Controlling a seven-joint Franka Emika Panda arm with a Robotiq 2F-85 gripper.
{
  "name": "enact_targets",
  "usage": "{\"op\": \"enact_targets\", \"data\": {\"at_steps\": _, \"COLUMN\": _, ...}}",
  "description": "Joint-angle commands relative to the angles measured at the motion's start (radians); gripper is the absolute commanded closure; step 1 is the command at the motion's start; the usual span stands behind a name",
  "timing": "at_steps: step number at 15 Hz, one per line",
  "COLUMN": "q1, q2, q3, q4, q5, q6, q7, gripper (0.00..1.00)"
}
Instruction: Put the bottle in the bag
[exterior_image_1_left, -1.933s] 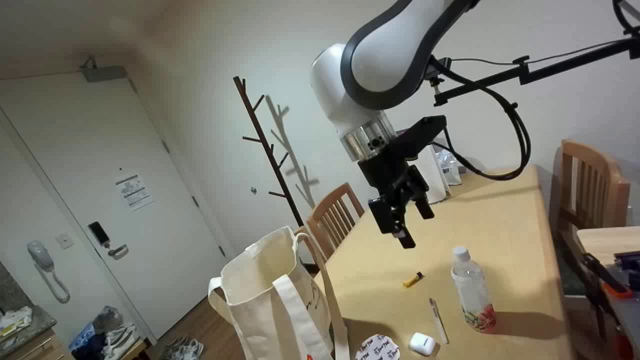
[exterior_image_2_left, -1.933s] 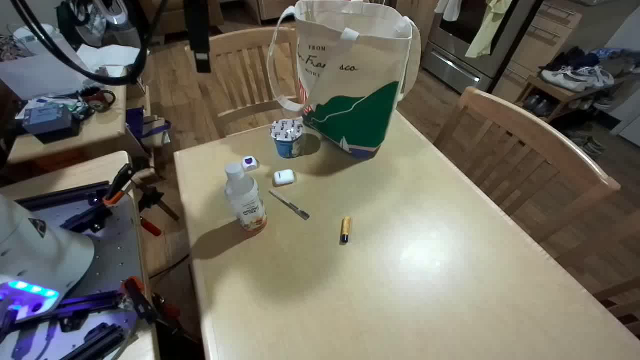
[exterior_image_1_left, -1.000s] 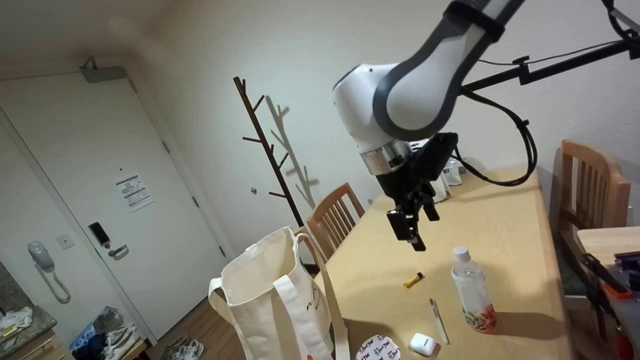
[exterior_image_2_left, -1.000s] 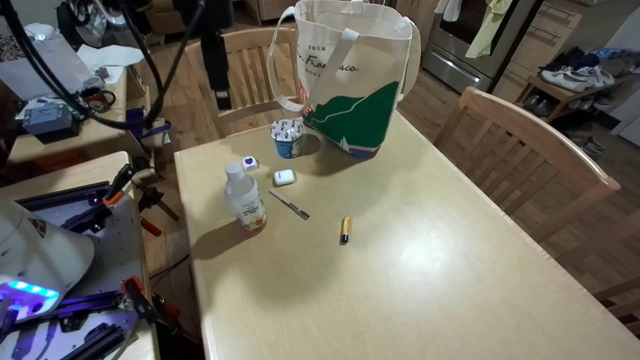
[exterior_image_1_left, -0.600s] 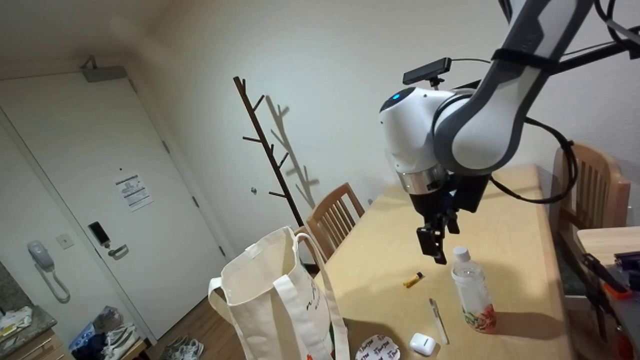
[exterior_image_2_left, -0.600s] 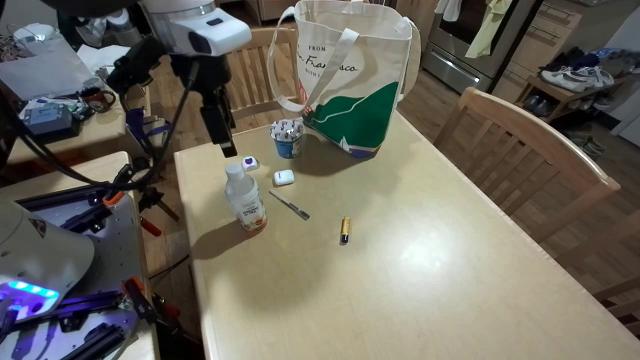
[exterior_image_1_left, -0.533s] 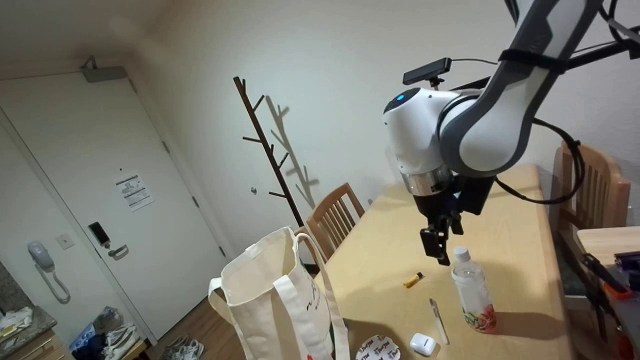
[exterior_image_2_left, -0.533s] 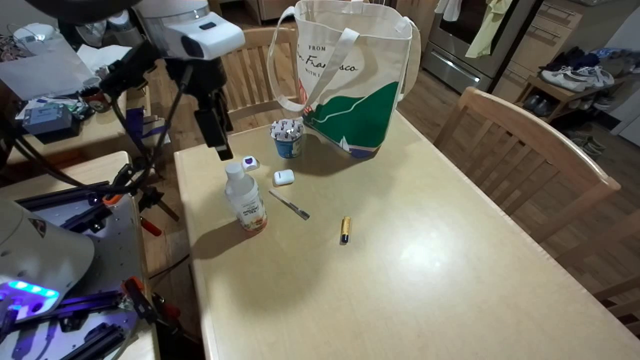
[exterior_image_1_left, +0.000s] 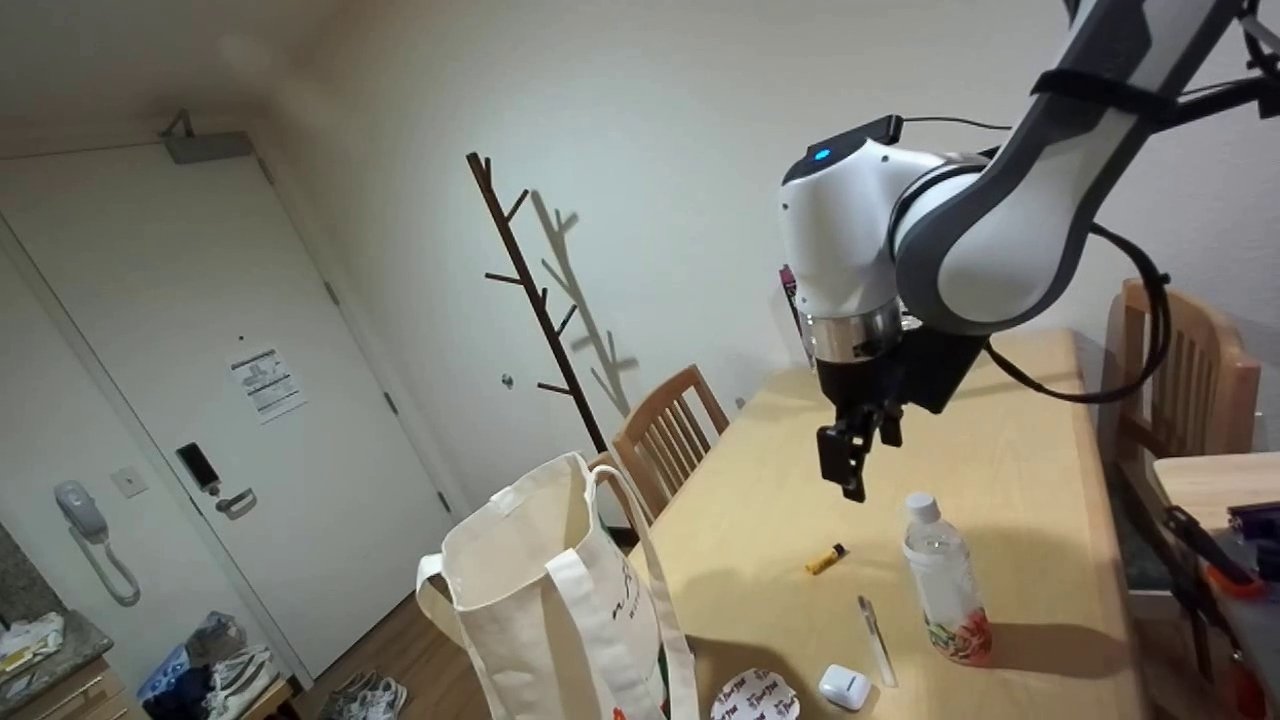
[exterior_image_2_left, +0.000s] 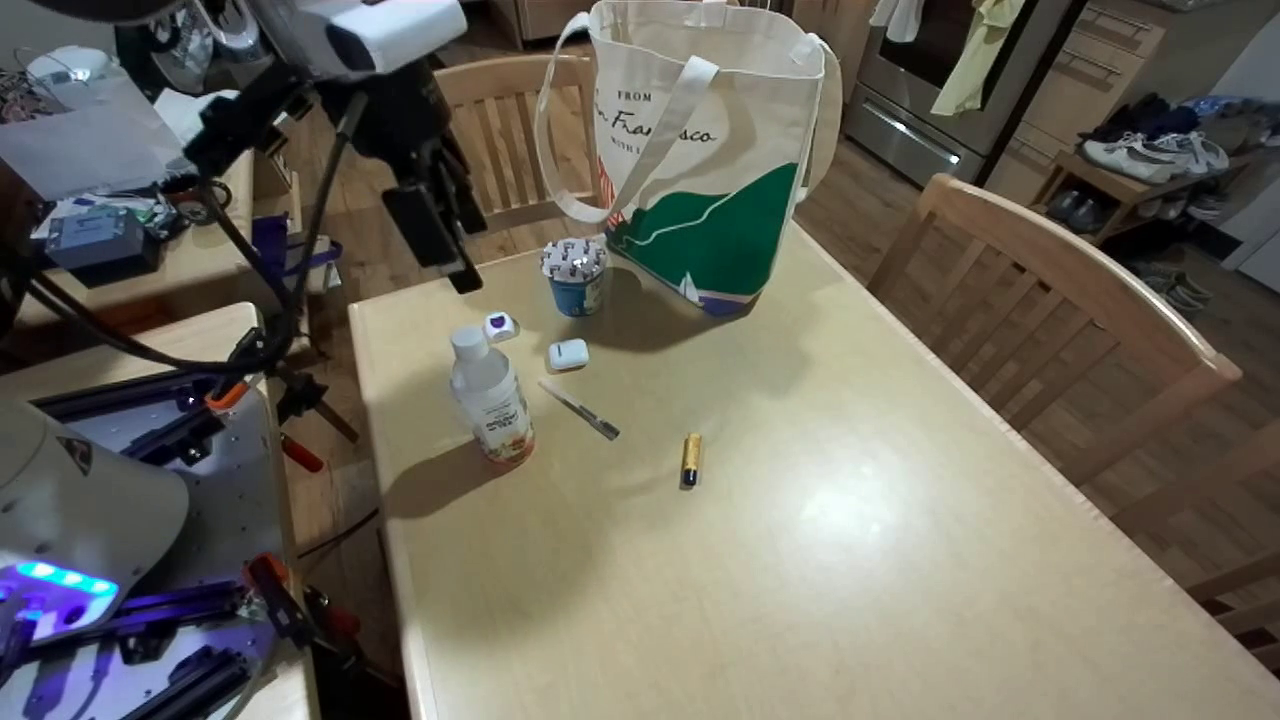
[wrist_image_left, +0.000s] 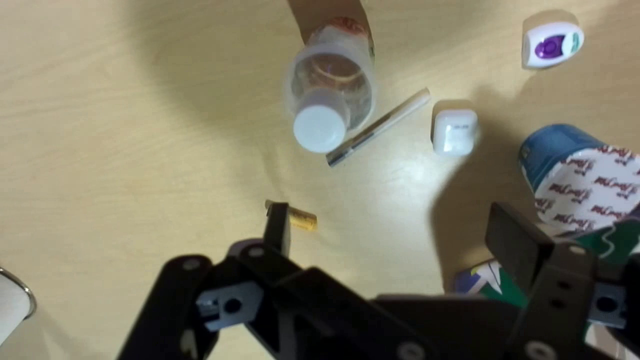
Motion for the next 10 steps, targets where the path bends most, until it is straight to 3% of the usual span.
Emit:
{"op": "enact_targets", "data": {"at_steps": 1, "q1": -0.04, "q2": 0.036, "q3": -0.046, "q4": 0.0, "q5": 0.038, "q6": 0.128, "q7": -0.049, "gripper": 0.0}}
{"op": "enact_targets", "data": {"at_steps": 3, "q1": -0.029, "q2": 0.063, "q3": -0.094, "q4": 0.0, "q5": 0.089, "q6": 0.173, "q7": -0.102, "gripper": 0.0}}
{"op": "enact_targets", "data": {"at_steps": 5, "q1": 0.021, "q2": 0.084, "q3": -0.16, "q4": 0.0, "q5": 0.216, "q6": 0.172, "q7": -0.189, "gripper": 0.0}}
{"op": "enact_targets", "data": {"at_steps": 8, "q1": 0.073, "q2": 0.091, "q3": -0.227, "q4": 0.0, "q5": 0.388, "q6": 0.106, "q7": -0.324, "gripper": 0.0}}
{"op": "enact_targets", "data": {"at_steps": 10, "q1": 0.073, "q2": 0.085, "q3": -0.232, "q4": -0.001, "q5": 0.429, "q6": 0.028, "q7": -0.353, "gripper": 0.0}}
